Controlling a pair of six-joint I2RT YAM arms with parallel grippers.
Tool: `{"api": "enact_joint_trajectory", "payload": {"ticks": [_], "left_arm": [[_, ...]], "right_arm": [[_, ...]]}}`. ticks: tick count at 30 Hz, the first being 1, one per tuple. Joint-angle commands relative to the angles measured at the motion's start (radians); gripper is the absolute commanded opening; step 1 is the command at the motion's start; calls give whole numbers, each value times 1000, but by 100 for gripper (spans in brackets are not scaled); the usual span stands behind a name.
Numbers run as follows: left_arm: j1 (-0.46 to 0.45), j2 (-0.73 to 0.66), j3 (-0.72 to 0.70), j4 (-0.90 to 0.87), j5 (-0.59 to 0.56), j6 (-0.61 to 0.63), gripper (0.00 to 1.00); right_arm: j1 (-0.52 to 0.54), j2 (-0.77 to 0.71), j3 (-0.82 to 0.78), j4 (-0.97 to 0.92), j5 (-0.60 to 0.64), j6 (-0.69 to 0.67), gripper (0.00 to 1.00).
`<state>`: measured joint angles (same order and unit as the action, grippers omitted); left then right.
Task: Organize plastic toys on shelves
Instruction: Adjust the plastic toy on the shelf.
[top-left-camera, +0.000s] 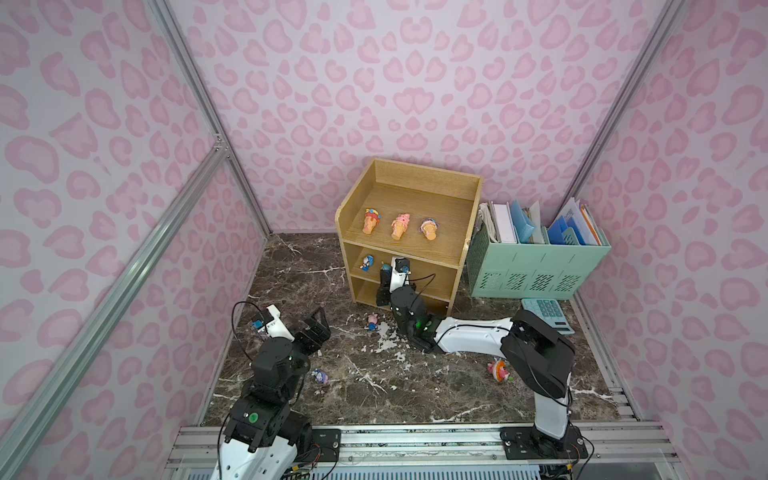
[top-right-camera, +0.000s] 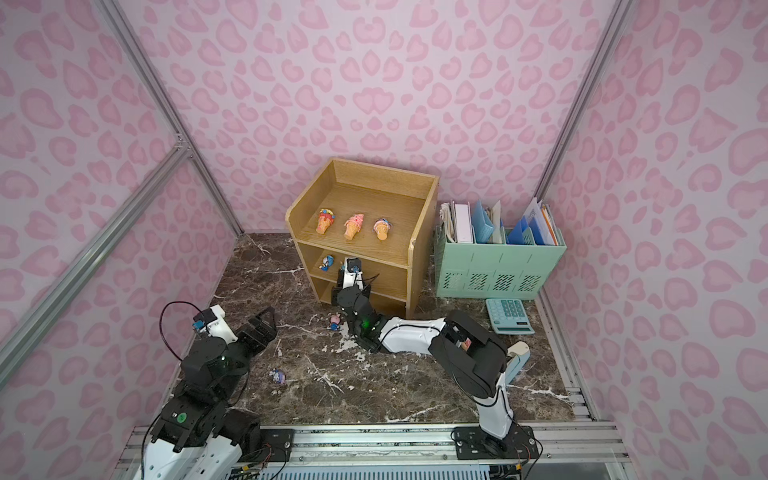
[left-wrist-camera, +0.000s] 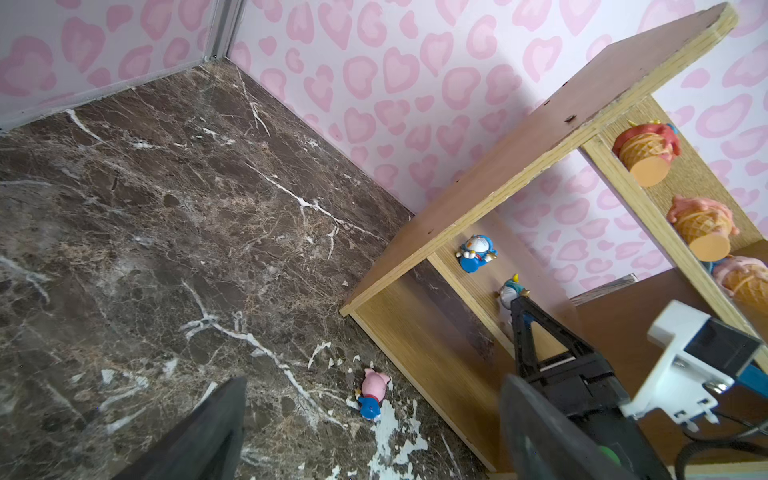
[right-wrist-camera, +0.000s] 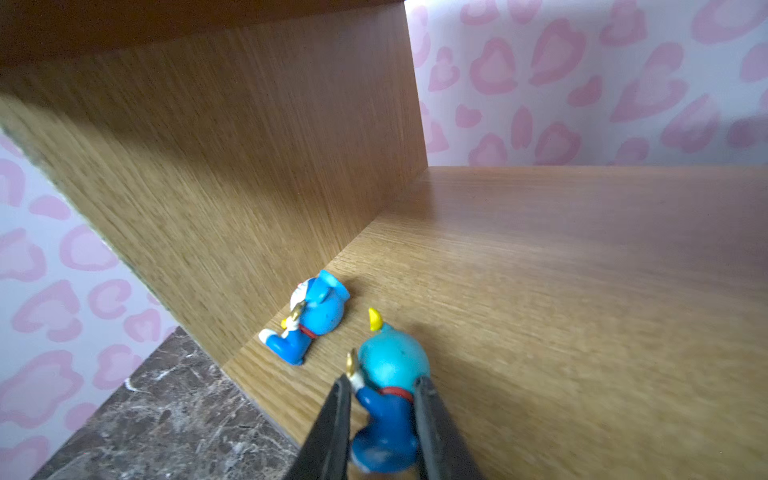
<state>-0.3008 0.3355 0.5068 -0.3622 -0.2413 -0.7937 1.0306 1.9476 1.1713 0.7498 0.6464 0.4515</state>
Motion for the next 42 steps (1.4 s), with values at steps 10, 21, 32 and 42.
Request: {"api": "enact_joint_trajectory", "payload": {"ticks": [10,21,32,42], "left_arm": [[-4,-24,11,-8,-10,14,96],[-7,-48,21,-25,-18,21,96],[-6,-80,38,-52,-29,32,97],[-6,-99,60,-84,-27,47,97]], "right_arm": [[42,72,49,81,194,250,29],[49,113,167,-73,289,406,33],[53,76,104,-46,267,524,45],[70,24,40,20,252,483,46]]}}
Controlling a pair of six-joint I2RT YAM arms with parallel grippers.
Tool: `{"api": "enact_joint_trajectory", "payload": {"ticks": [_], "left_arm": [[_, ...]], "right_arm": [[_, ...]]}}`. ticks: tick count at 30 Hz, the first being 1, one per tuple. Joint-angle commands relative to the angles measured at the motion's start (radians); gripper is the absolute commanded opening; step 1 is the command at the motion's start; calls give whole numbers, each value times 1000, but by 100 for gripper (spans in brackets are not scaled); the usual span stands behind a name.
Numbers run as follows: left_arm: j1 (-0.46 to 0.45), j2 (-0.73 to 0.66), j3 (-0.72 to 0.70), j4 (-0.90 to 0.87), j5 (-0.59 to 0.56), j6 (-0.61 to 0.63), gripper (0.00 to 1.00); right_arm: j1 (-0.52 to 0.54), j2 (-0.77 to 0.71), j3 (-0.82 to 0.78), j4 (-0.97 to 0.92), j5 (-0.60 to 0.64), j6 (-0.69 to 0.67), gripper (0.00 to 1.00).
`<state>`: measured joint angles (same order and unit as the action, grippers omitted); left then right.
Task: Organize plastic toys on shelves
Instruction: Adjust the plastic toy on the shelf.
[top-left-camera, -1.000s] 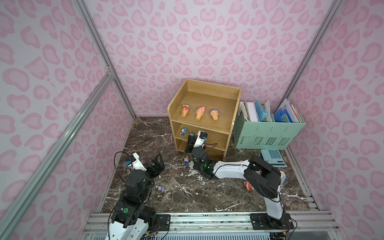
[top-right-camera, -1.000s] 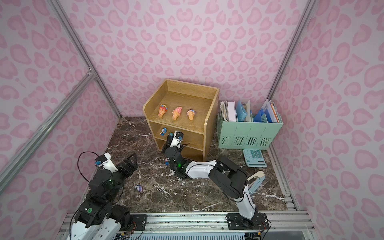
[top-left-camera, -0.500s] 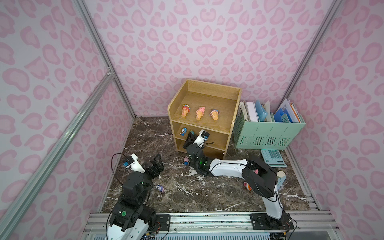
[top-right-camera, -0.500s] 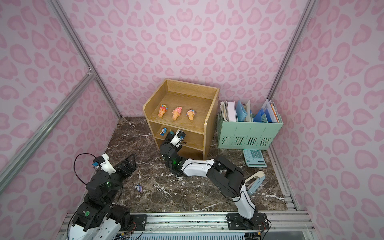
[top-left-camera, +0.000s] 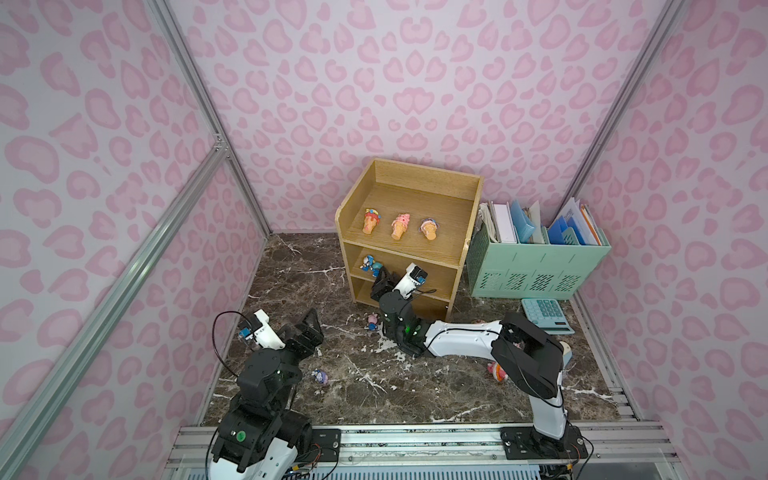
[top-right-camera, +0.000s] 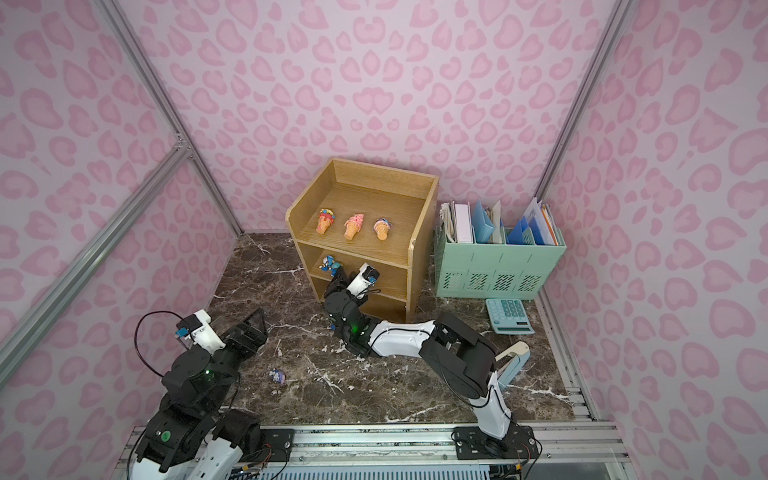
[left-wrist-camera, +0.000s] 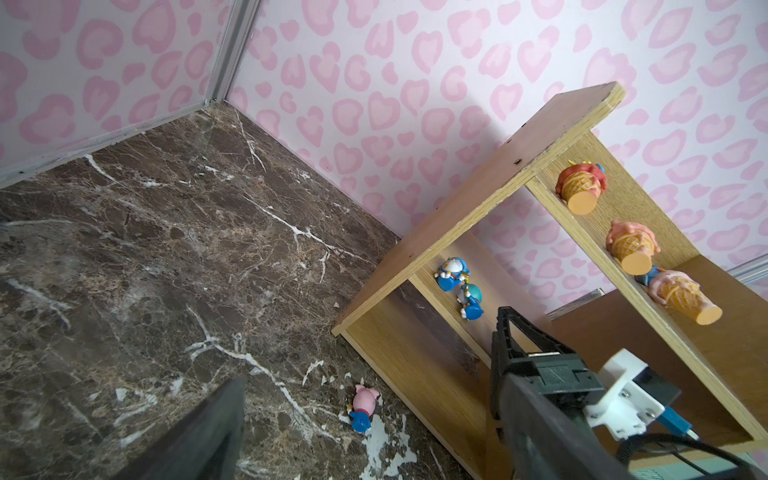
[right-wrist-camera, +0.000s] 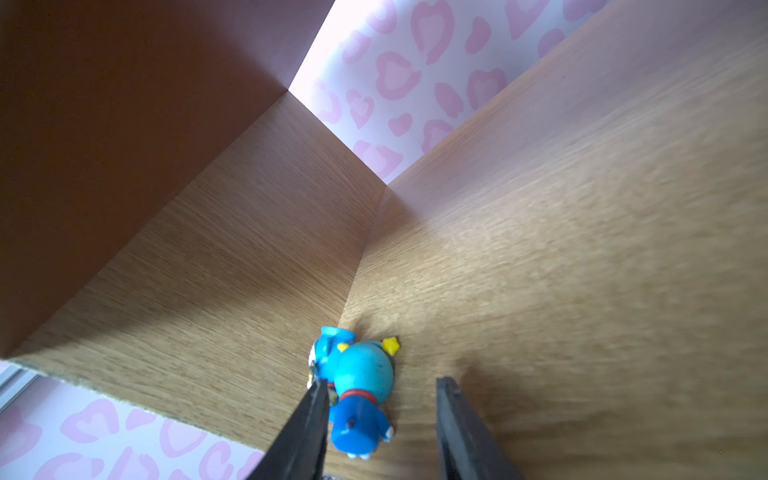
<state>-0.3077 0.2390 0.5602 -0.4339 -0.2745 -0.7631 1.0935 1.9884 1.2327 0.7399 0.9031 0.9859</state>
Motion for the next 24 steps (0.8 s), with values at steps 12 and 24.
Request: {"api": "enact_joint_trajectory", "payload": {"ticks": [12,24], "left_arm": [[10,174,-51,277,409,-215,84],[15,482,-36,571,494,-489,64]], "right_arm": [[57,-325,-361,217,-300,-495,45],[-114,-737,-786,200,-705,-546,44]]}}
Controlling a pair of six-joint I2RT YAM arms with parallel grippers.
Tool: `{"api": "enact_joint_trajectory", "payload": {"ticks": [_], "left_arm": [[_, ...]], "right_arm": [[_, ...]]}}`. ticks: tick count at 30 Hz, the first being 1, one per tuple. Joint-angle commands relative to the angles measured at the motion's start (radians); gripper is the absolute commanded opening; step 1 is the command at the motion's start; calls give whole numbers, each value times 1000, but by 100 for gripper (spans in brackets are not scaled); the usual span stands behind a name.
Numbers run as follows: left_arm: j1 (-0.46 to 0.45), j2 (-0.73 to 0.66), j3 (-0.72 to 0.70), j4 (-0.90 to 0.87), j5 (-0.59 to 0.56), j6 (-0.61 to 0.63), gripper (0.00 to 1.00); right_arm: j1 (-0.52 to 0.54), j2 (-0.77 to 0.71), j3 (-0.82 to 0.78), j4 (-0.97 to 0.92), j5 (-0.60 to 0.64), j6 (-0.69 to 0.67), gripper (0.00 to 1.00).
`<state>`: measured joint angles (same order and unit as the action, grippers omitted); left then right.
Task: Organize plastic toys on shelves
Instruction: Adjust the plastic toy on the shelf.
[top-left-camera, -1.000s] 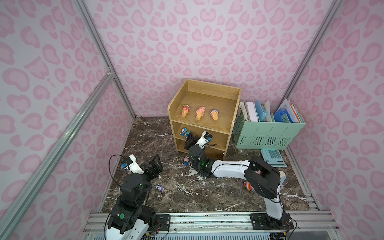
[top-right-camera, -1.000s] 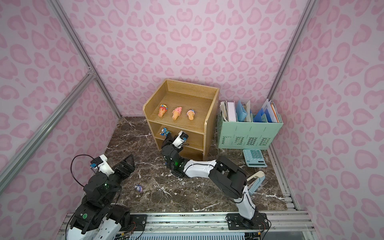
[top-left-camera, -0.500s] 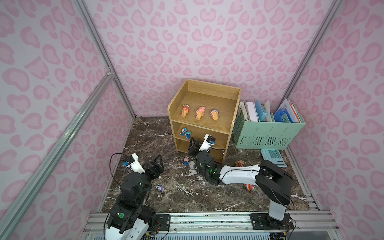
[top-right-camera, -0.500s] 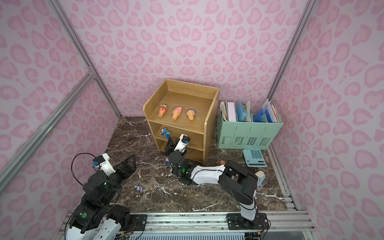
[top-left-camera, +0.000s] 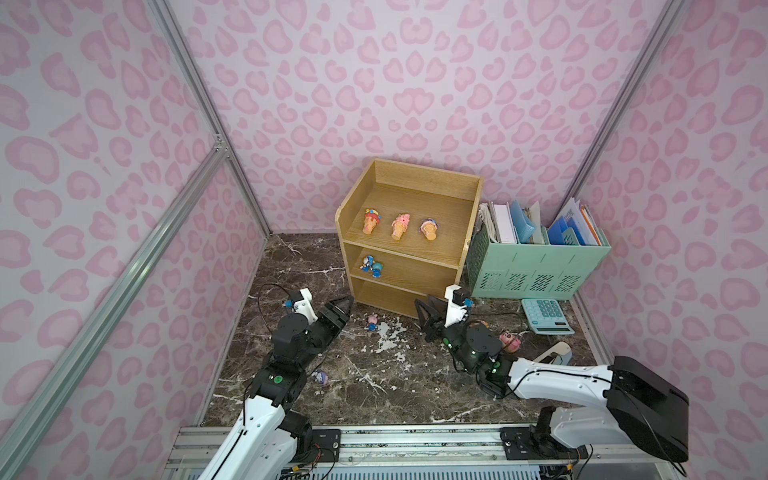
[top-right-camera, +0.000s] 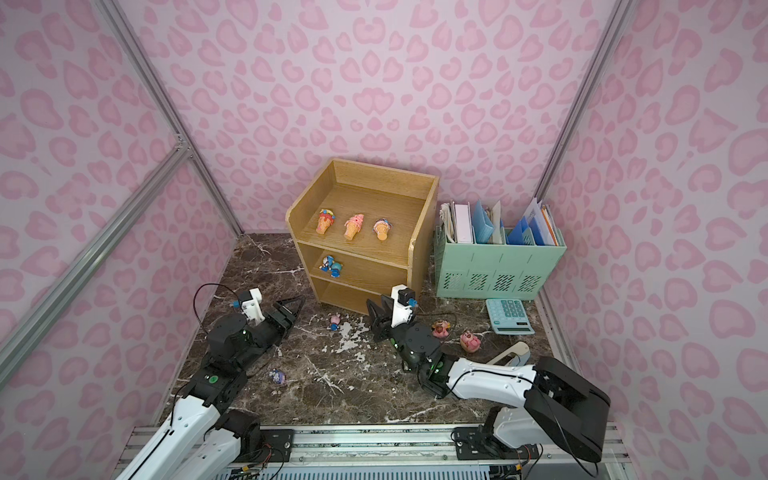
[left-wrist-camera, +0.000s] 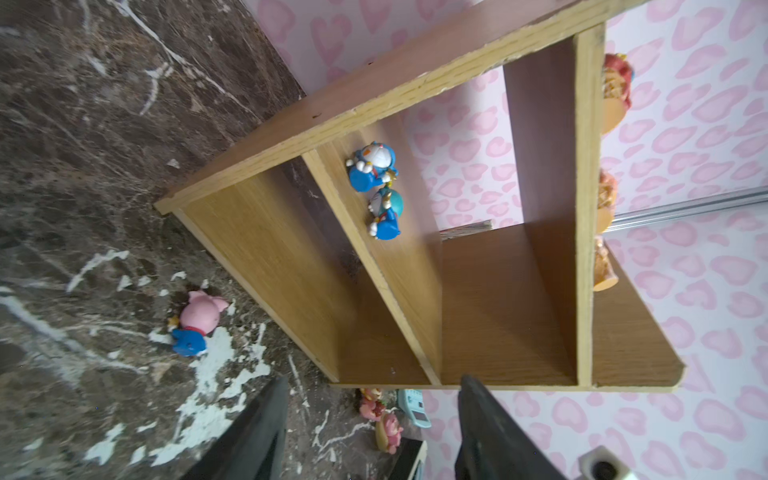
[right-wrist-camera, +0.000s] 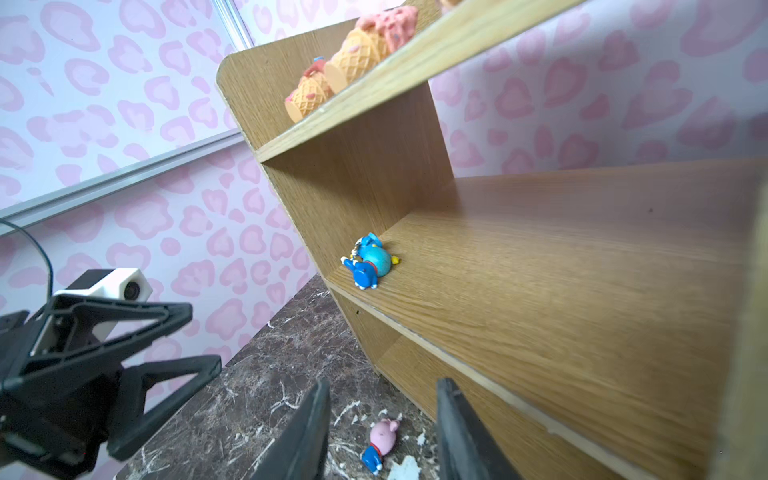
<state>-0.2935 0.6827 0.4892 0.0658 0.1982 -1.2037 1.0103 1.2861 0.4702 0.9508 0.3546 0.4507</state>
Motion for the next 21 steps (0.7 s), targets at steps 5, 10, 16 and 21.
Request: {"api": "enact_joint_trajectory", "payload": {"ticks": [5,10,16,21], "left_arm": [[-28,172,105,65,-12,-23,57],[-96,286,199,21,-99,76,48],[-121,400,241,47,-174,123,34],[-125,475,263,88,-202,100,30]], "right_arm": [[-62,-103,-106,29,-227,-45,44],[-100,-176,-196,85,-262,-32,44],[-138,-278,-270,79,-254,-29,44],[-166,-348,-319,77,-256,-30,44]]}}
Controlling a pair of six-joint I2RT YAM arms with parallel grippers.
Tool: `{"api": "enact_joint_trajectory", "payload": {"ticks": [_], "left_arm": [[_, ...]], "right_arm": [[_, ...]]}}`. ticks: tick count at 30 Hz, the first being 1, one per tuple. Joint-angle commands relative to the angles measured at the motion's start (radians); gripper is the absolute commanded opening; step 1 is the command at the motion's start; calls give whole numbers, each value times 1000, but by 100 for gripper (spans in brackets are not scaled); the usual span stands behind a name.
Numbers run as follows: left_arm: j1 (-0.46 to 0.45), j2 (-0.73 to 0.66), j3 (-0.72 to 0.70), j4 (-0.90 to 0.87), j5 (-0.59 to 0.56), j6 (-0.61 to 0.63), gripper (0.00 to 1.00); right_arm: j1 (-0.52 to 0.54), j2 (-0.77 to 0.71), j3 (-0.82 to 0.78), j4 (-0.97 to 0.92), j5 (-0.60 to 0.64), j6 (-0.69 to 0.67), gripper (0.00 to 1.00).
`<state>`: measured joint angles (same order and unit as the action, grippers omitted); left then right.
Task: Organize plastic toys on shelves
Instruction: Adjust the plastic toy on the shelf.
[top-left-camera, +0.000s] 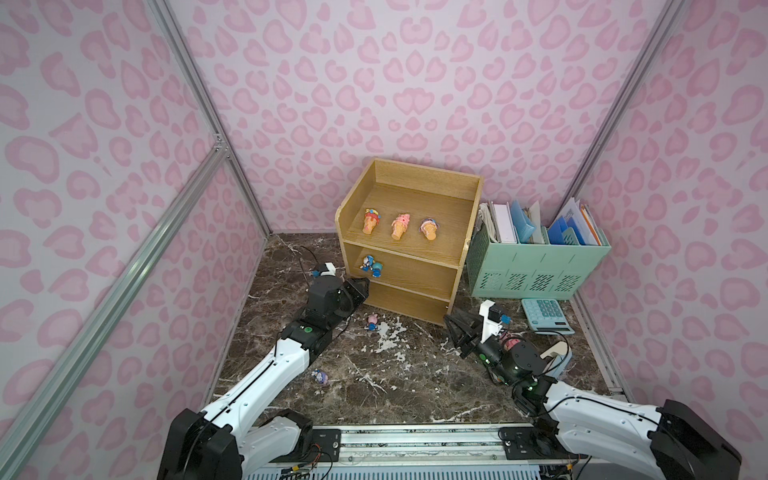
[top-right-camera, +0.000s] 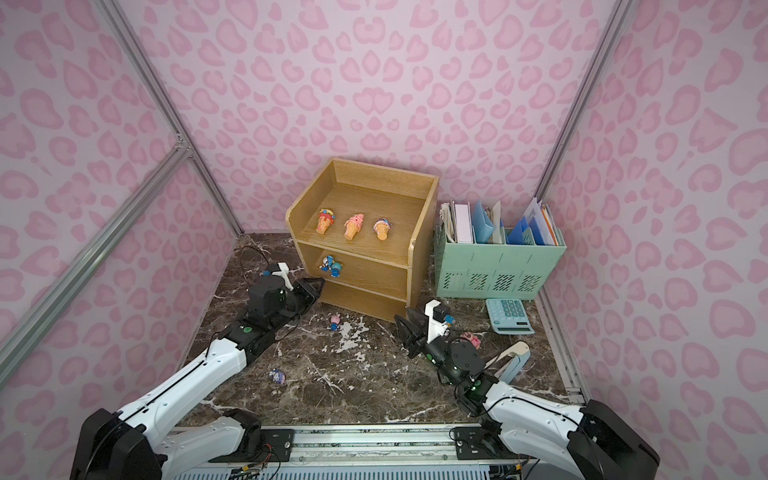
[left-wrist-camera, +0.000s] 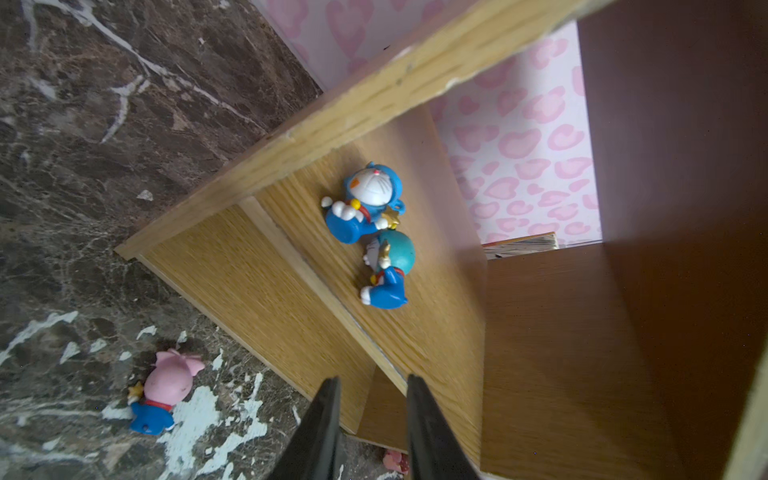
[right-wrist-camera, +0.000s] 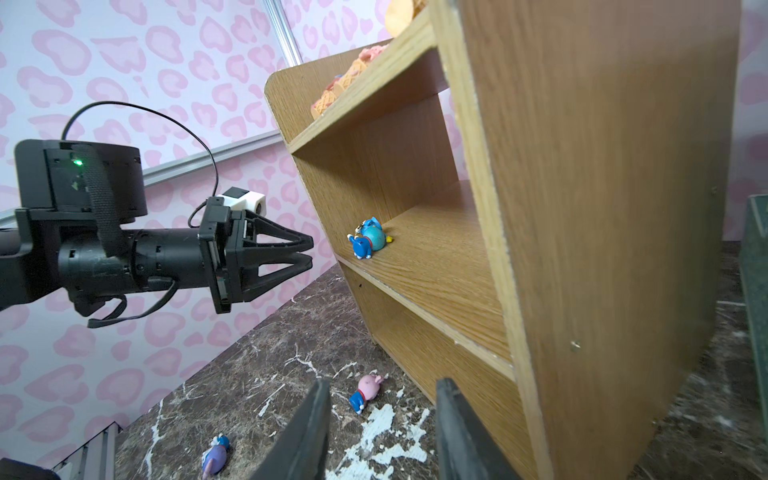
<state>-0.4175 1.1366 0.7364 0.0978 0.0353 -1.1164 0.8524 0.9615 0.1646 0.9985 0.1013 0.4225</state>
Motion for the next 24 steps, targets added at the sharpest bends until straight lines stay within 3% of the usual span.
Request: {"api": "enact_joint_trajectory", "payload": {"ticks": [1,24], "left_arm": [[-3,32,23,57,-41,12,29],[-18,217,168,36,-43,43,34]], "right_arm": [[-12,-33,-20,29,-1,2,44],[-70,-106,-86,38,-9,31,44]]}}
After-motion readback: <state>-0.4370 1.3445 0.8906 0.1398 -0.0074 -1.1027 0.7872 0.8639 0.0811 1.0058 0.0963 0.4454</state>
